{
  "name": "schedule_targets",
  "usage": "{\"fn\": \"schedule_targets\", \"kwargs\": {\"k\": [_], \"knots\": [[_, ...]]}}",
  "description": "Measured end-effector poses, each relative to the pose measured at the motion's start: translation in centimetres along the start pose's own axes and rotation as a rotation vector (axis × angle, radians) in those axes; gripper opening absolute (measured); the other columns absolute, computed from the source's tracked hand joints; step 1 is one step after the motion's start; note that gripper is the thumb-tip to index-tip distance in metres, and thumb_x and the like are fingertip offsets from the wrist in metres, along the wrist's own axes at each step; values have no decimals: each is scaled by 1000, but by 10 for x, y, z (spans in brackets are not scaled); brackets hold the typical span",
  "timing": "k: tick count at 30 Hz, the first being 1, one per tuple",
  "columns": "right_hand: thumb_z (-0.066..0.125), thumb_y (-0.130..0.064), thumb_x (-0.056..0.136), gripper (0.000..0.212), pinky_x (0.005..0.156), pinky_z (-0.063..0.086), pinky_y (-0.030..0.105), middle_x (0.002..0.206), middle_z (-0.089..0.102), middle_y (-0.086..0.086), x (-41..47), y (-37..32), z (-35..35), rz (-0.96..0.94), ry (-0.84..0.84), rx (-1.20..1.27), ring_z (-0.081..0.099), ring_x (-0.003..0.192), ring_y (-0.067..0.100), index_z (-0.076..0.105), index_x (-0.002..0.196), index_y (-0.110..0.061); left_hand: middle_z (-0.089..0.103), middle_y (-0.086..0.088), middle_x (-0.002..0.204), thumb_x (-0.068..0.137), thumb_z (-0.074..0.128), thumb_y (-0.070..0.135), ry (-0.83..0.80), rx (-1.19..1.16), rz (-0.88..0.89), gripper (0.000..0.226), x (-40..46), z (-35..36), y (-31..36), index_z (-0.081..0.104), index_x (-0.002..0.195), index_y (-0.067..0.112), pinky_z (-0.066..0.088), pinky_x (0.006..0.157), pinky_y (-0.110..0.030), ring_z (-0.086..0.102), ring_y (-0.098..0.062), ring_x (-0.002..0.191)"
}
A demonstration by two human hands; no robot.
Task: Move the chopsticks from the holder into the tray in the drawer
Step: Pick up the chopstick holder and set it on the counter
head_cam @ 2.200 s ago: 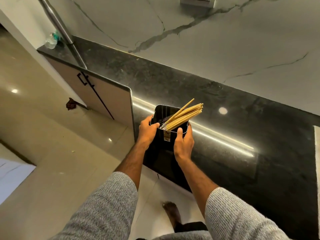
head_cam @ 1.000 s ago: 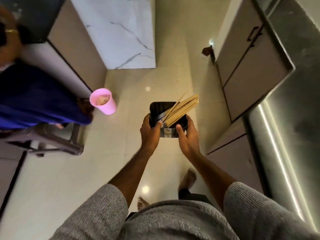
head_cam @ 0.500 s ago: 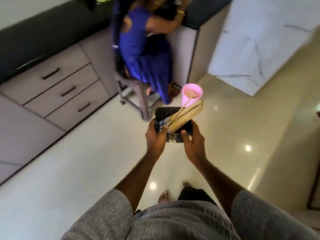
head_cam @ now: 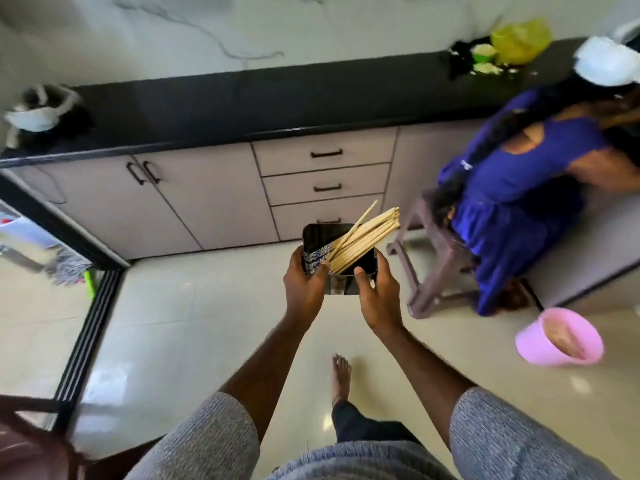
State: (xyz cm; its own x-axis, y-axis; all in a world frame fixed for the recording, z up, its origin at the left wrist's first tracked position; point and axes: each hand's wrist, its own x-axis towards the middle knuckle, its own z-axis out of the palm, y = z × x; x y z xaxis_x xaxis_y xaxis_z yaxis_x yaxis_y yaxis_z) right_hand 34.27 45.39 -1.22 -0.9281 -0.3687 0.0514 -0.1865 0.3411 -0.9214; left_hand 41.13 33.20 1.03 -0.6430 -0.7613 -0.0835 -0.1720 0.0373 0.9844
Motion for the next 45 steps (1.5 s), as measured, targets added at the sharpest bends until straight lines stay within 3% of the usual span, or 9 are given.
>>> {"fn": "schedule_targets", "kwargs": {"k": [4, 12, 19, 22, 28, 33, 36, 39, 45], "knots": [[49, -46, 96, 62, 102, 48, 32, 143, 58, 4, 87, -25, 41, -38, -74, 4, 56, 128, 22, 39, 151, -18, 67, 2, 117, 94, 65, 16, 90, 11, 47, 43, 79, -10, 14, 52, 134, 13, 56, 84, -20, 65, -6, 104], [37, -68, 87, 77, 103, 51, 46, 145, 55, 2, 251, -65, 102, -61, -215, 22, 55, 129, 24, 36, 152, -25, 64, 9, 106, 94, 65, 11, 199, 20, 65, 37, 231, -9, 57, 54, 129, 14, 52, 74, -10, 62, 0, 97], [44, -55, 98, 64, 102, 50, 43, 148, 52, 3, 348, -89, 147, -56, -262, 41, 52, 132, 25, 34, 153, -25, 59, 19, 103, 95, 64, 14, 232, 32, 81, 37, 326, -9, 80, 49, 129, 19, 51, 69, -9, 61, 5, 93], [47, -46, 101, 59, 98, 48, 36, 147, 53, 3, 379, -93, 167, -52, -264, 47, 52, 131, 24, 33, 154, -24, 60, 14, 104, 95, 64, 15, 235, 10, 58, 40, 363, -11, 79, 50, 133, 14, 53, 69, -12, 63, 0, 96], [46, -50, 100, 61, 100, 47, 41, 149, 51, 4, 449, -94, 205, -1, -227, -5, 51, 133, 26, 31, 154, -27, 65, 4, 113, 94, 65, 19, 193, 38, 37, 45, 455, -8, 69, 50, 136, 14, 54, 70, -14, 66, -11, 104], [46, -48, 102, 64, 108, 40, 45, 158, 38, 7, 526, -103, 227, 74, -153, -37, 41, 141, 29, 24, 158, -26, 59, -2, 128, 94, 66, 17, 105, 61, 24, 60, 549, 3, 82, 41, 148, 9, 45, 63, 0, 56, -6, 102], [46, -48, 102, 62, 103, 41, 41, 156, 40, 9, 569, -114, 235, 94, -82, -68, 43, 138, 29, 28, 157, -25, 51, 6, 121, 95, 65, 16, 51, 88, 34, 62, 600, 12, 95, 37, 150, 9, 42, 59, 2, 49, -2, 100], [46, -49, 101, 61, 91, 39, 33, 150, 45, 12, 614, -120, 245, 122, -26, -70, 48, 132, 28, 32, 155, -25, 53, 9, 113, 94, 67, 14, 9, 86, 35, 61, 648, 23, 101, 39, 148, 8, 43, 60, 1, 58, -3, 95], [48, -49, 100, 60, 94, 45, 35, 142, 54, 15, 698, -119, 253, 135, -55, -99, 55, 126, 30, 37, 153, -22, 63, 10, 108, 90, 71, 18, -11, 96, 33, 54, 729, 49, 105, 50, 140, 12, 46, 62, -4, 62, -2, 97]]}}
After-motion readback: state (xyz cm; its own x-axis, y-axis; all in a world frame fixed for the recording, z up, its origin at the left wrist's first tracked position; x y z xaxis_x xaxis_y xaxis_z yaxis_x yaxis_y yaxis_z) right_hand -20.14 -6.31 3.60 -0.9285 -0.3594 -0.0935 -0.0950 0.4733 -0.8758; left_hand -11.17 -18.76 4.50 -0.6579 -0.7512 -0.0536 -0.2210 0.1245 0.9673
